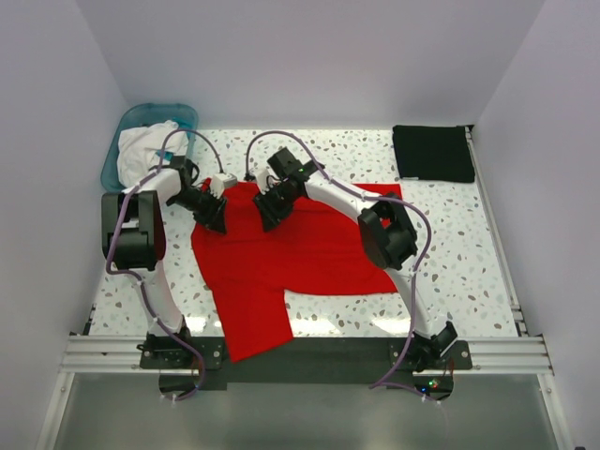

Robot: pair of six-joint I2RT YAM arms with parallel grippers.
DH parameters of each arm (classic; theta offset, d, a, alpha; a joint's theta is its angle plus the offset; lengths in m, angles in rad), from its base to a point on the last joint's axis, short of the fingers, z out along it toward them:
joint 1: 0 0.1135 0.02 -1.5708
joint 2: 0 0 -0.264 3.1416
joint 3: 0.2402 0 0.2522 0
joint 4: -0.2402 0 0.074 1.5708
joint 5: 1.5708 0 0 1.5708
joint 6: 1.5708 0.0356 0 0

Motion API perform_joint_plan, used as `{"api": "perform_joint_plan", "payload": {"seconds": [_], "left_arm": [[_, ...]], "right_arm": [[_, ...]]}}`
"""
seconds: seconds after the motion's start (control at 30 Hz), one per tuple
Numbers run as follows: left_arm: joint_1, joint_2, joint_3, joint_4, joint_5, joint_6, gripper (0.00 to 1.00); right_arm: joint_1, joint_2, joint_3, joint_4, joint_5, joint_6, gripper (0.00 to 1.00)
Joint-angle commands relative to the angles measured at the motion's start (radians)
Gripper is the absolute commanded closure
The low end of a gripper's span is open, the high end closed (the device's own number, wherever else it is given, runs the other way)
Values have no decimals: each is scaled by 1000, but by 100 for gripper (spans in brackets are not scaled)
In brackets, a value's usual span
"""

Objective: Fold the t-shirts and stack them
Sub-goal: Fold the tshirt

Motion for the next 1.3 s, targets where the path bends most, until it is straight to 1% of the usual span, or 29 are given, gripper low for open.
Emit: {"api": "perform_joint_plan", "payload": {"seconds": [0.0, 0.07, 0.17, 0.2, 0.23, 0.27, 0.3, 0.43, 0.73, 0.97, 1.27], "left_arm": [[-5, 11, 5, 16, 14, -1, 70], [-5, 9, 7, 11, 20, 4, 74], [-5, -3, 2, 8, 26, 12, 85], [-7, -14, 1, 8, 31, 15, 89], [-5, -20, -2, 3, 31, 22, 92], [-5, -28, -4, -7, 34, 27, 98], [-5, -40, -2, -14, 35, 41, 100], [-2, -83, -16, -40, 46, 74, 100], [1, -167, -36, -60, 69, 91, 100], [4, -184, -45, -150, 94, 156, 100], [18, -255, -56, -198, 154, 191, 100]], "right_arm": [[4, -40, -2, 13, 6, -12, 59], [4, -46, -19, 10, 3, -18, 61], [6, -54, -31, 7, -2, -27, 69], [6, -55, -33, 7, -2, -27, 75], [6, -57, -31, 5, -4, -27, 79], [6, -63, -31, 5, -5, -31, 83], [7, -66, -31, 5, -8, -33, 89], [9, -86, -36, 5, -22, -36, 100], [10, -129, -62, 14, -37, -47, 100], [12, -158, -103, 7, -59, -54, 100], [15, -204, -148, 19, -80, -56, 100]]}}
